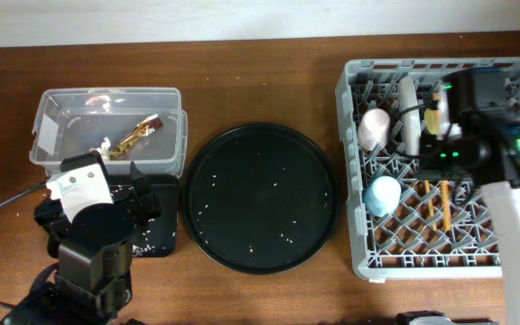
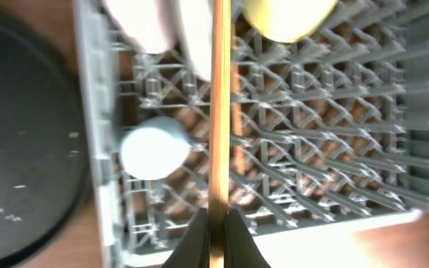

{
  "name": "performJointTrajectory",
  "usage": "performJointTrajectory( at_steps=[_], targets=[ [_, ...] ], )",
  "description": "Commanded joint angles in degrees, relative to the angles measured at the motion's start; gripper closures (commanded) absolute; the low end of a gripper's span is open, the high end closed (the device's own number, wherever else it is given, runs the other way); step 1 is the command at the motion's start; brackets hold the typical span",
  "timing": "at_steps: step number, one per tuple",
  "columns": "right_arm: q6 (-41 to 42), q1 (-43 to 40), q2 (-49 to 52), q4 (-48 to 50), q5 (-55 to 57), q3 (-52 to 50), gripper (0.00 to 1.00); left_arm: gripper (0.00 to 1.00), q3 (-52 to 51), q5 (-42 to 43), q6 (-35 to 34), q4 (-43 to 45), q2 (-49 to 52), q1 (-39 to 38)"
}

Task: Sort waste into correct bins and load items into the dishwasher rack
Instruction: 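Carry the chopstick right into the rack beside the first one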

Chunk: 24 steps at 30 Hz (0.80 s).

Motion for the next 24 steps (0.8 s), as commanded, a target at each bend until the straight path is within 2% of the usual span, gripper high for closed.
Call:
performJointTrajectory(
  at_steps=[1, 6, 11, 17, 24],
  targets=[
    [-4.72, -5.57, 1.42, 0.63, 0.28, 0.72, 0.96, 0.01, 0.55, -1.25, -0.76, 0.11, -0.02, 0.15],
    [-7.72, -10.84, 6.91, 3.78, 0.24, -0.04, 0.96, 0.01, 0.55, -1.25, -0.76, 0.11, -0.02, 0.15],
    [-13.46, -12.41, 14.58, 7.26, -5.22, -0.04, 0.96, 0.01, 0.55, -1.25, -0.76, 0.11, -0.02, 0.15],
    [-15.52, -13.07, 23.78, 9.86, -7.82, -0.04, 0.96, 0.01, 0.55, -1.25, -0.76, 0.11, -0.02, 0.15],
    [-17.77, -14.27, 26.16, 10.86, -9.29, -0.09, 0.96, 0.01, 0.55, -1.25, -0.76, 0.11, -0.02, 0.15]
  ],
)
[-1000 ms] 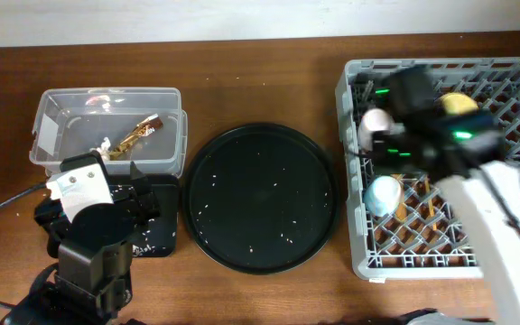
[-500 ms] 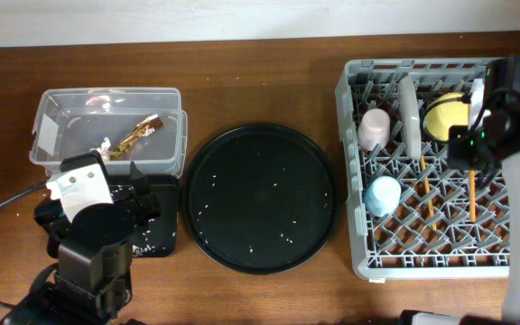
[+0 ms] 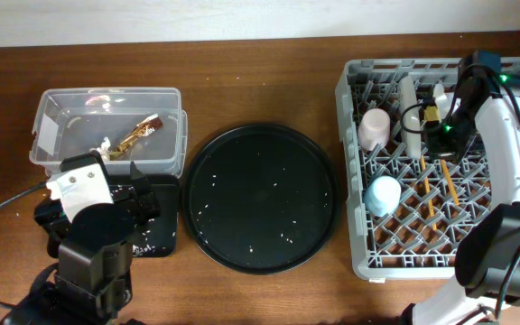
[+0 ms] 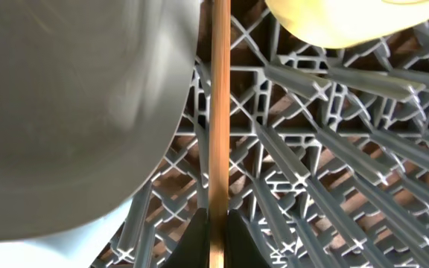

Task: Sort waste into correct bins and load items into the dishwasher rack
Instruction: 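Carry the chopstick right into the rack beside the first one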

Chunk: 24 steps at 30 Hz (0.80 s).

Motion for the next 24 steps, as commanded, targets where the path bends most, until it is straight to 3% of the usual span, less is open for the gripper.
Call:
performJointTrajectory(
  at_steps=[1, 10, 24],
  targets=[
    [-1.22, -2.12, 0.22, 0.48, -1.16, 0.07, 0.96, 0.01, 0.55, -1.25, -0.79, 0.11, -0.02, 0.15],
    [-3.41, -9.49, 0.22, 1.53, -14.64, 0.07, 0.96, 0.01, 0.55, -1.25, -0.79, 0.11, -0.02, 0.15],
    [-3.41, -10.08, 0.22, 6.43, -15.3, -3.91, 0.96, 0.01, 0.55, -1.25, -0.79, 0.11, -0.02, 0.15]
  ],
)
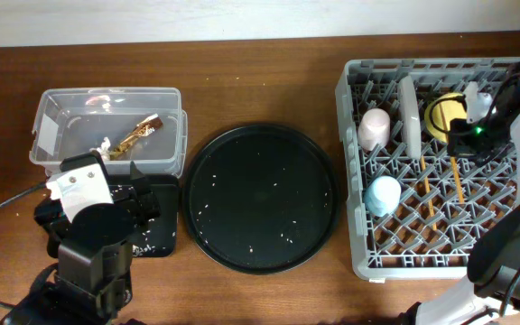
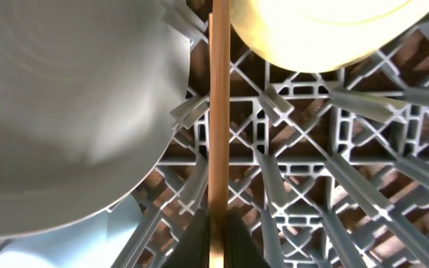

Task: Sort waste into correct bins and load items into the dishwasher rack
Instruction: 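Carry the chopstick right into the rack beside the first one, then release the chopstick in the rack with the right gripper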

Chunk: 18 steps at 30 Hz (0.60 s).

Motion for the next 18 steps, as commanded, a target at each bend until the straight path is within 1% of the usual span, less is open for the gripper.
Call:
performJointTrajectory(
  at_steps=[1, 3, 5, 6, 9, 11, 14, 16, 18],
  targets=[
    [-0.26, -0.15, 0.22, 1.4, -0.94, -2.21, 0.96, 0.01, 0.55, -1.25, -0.76, 0.11, -0.02, 0.15],
    [-0.26, -0.15, 0.22, 1.66, -0.94, -2.4, 0.96, 0.01, 0.55, -1.25, -0.76, 0.11, -0.02, 0.15],
    [-0.2, -0.15, 0.22, 1.97, -0.94, -2.4, 0.78, 0.01, 0.55, -1.25, -0.76, 0.11, -0.02, 0.15],
    [-0.22, -0.15, 0.22, 1.99, -0.94, -2.4, 0.75, 0.01, 0.55, -1.25, -0.76, 0.11, -0.02, 0.15],
    [-0.22, -0.15, 0.22, 2.01, -0.94, -2.4, 0.69, 0.01, 0.55, -1.25, -0.76, 0.11, -0.02, 0.15],
    [-0.22, -0.15, 0.22, 2.05, -0.94, -2.4, 0.66, 0.01, 0.55, -1.25, -0.76, 0.11, -0.02, 0.15],
    [-0.2, -0.15, 0.2, 2.12, -0.94, -2.25, 0.65, 0.01, 0.55, -1.25, -0.76, 0.11, -0.02, 0.15],
    [0.87, -0.15, 0.2, -0.17, -0.96, 0.02, 0.65, 0.01, 0.55, -1.25, -0.76, 0.11, -0.02, 0.15],
    [3.93, -0.13, 0.07, -3.8, -1.36, 3.98, 0.63, 0.01, 0.55, -1.25, -0.76, 0.11, -0.02, 0.15]
  ],
)
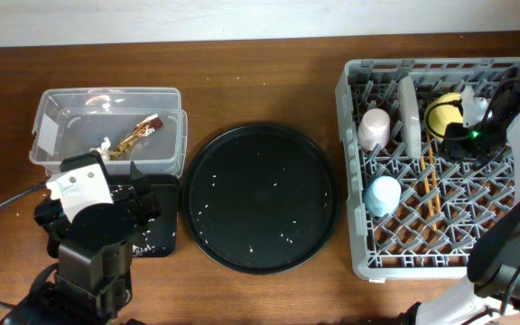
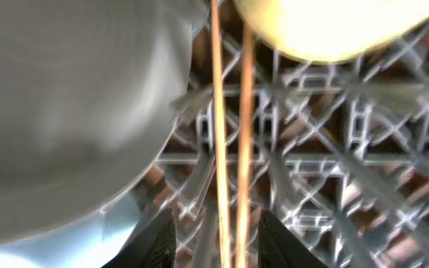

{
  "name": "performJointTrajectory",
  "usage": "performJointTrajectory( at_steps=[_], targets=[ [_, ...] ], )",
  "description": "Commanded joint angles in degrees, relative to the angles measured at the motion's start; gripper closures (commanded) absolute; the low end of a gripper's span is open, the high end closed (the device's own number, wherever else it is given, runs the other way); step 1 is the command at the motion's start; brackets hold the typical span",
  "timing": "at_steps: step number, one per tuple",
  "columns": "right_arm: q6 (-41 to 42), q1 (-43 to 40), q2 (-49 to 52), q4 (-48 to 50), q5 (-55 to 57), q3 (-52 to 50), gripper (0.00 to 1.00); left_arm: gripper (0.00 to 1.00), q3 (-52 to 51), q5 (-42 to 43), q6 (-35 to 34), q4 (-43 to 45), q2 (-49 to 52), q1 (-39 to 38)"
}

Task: Sort waste into correct bins and load items into the dishwasher rack
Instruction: 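Release the chopstick in the rack with the right gripper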

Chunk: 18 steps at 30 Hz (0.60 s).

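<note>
The grey dishwasher rack (image 1: 352,171) at the right holds a pink cup (image 1: 373,128), a white plate (image 1: 410,113), a yellow bowl (image 1: 441,113) and a blue cup (image 1: 384,194). Two wooden chopsticks (image 1: 431,185) lie side by side on its grid. My right gripper (image 2: 217,238) is open low over the rack, with both chopsticks (image 2: 231,149) running between its spread fingers (image 2: 159,238). The plate (image 2: 65,112) is to its left and the bowl (image 2: 326,30) is ahead. My left arm (image 1: 88,244) rests at the front left, and its jaws cannot be read.
A clear bin (image 1: 106,126) with wrapper scraps stands at the back left. A small black bin (image 1: 159,230) sits in front of it under my left arm. A round black tray (image 1: 260,199) dotted with crumbs fills the middle.
My right gripper was shut on one chopstick between the plate and the bowl. Now it is open, and that chopstick lies beside a second one on the rack. The left arm is unchanged.
My right gripper held a chopstick over the rack near the blue cup. Later it held the chopstick lower beside the plate, then down between the plate and the yellow bowl. Now it has let go. The left arm stayed still throughout.
</note>
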Motion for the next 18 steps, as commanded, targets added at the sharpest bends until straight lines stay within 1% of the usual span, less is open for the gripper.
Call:
performJointTrajectory(
  at_steps=[1, 2, 6, 7, 8, 9, 12, 18],
  targets=[
    [4.5, -0.04, -0.17, -5.22, -2.03, 7.48, 0.6, 0.01, 0.55, -1.25, -0.76, 0.13, -0.02, 0.15],
    [4.52, 0.02, -0.37, -9.49, -5.2, 11.37, 0.53, 0.01, 0.55, -1.25, -0.76, 0.13, -0.02, 0.15],
    [4.5, 0.87, -1.64, -20.61, -16.2, 21.44, 0.22, 0.01, 0.55, -1.25, -0.76, 0.13, -0.02, 0.15],
    [4.5, 1.25, -2.01, -21.81, -17.7, 22.53, 0.16, 0.01, 0.55, -1.25, -0.76, 0.13, -0.02, 0.15],
    [4.5, 1.95, -2.69, -23.23, -20.31, 23.78, 0.06, 0.01, 0.55, -1.27, -0.76, 0.13, -0.02, 0.15],
    [4.52, 2.69, -3.45, -23.98, -22.84, 24.22, 0.02, 0.01, 0.55, -1.25, -0.76, 0.13, -0.02, 0.15],
    [4.52, 5.55, -4.68, -25.18, -26.91, 24.22, 0.02, 0.01, 0.55, -1.25, -0.76, 0.13, -0.02, 0.15],
    [4.48, 9.46, -4.52, -25.09, -25.94, 24.17, 0.02, 0.01, 0.55, -1.25, -0.76, 0.13, -0.02, 0.15]
  ],
)
